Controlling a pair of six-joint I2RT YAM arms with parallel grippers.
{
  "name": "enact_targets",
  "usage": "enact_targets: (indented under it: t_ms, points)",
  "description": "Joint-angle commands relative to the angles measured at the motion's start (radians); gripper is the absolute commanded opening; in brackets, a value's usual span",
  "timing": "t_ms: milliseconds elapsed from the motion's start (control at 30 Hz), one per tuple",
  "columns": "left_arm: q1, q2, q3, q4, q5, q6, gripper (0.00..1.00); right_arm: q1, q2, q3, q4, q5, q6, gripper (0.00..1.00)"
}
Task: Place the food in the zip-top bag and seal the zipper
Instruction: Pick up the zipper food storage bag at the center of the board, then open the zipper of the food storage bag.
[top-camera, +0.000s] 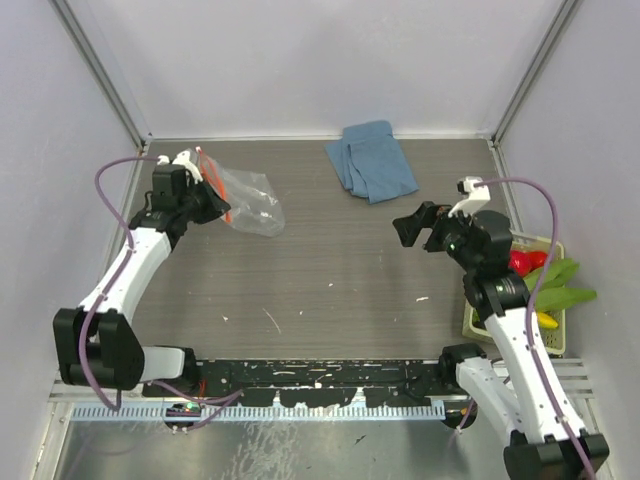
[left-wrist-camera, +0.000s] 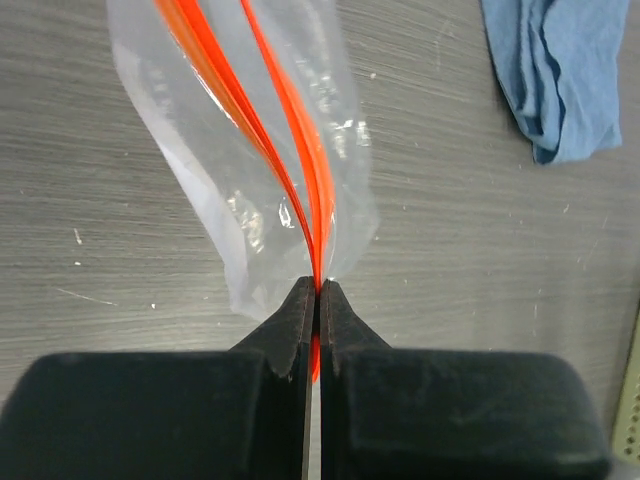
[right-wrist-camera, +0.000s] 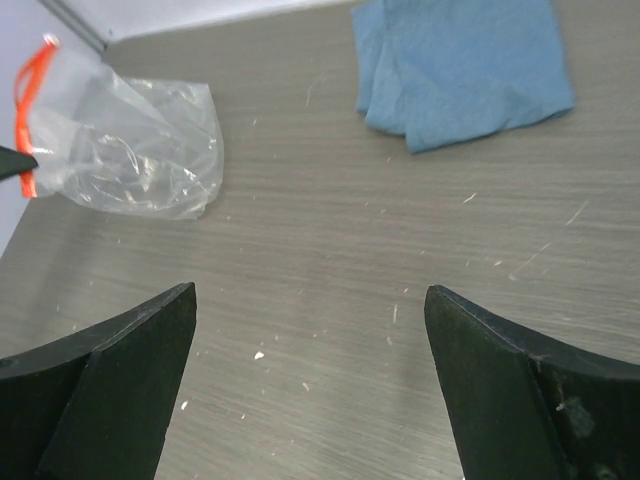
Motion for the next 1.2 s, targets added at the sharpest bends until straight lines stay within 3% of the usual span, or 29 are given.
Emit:
enact_targets:
  t_ms: [0, 300, 533, 933, 1167]
  points:
    - [-0.08, -0.119, 0.081, -0.114, -0.072, 0.137, 0.0, 0.031, 0.093, 0.044, 0.108, -0.115, 0.064, 1.0]
    - [-0.304, -0.185, 0.122, -0.161, -0.186, 0.276, 0.0, 0.306, 0.329, 0.078, 0.319, 0.044, 0.143, 1.0]
    - [-0.477, -0.206, 0.144, -0.206, -0.327, 0.362, 0.0, 0.345, 0.497, 0.171, 0.442, 0.048, 0.255, 1.0]
    - [-0.814, -0.21, 0.117, -0.201, -0.706, 0.492, 0.0, 0.426, 0.575, 0.196, 0.569, 0.102, 0.396, 0.96]
    - [-0.922, -0.204, 0.088, -0.138, -0.772, 0.508, 0.0, 0.435, 0.634, 0.222, 0.577, 0.067, 0.47, 0.92]
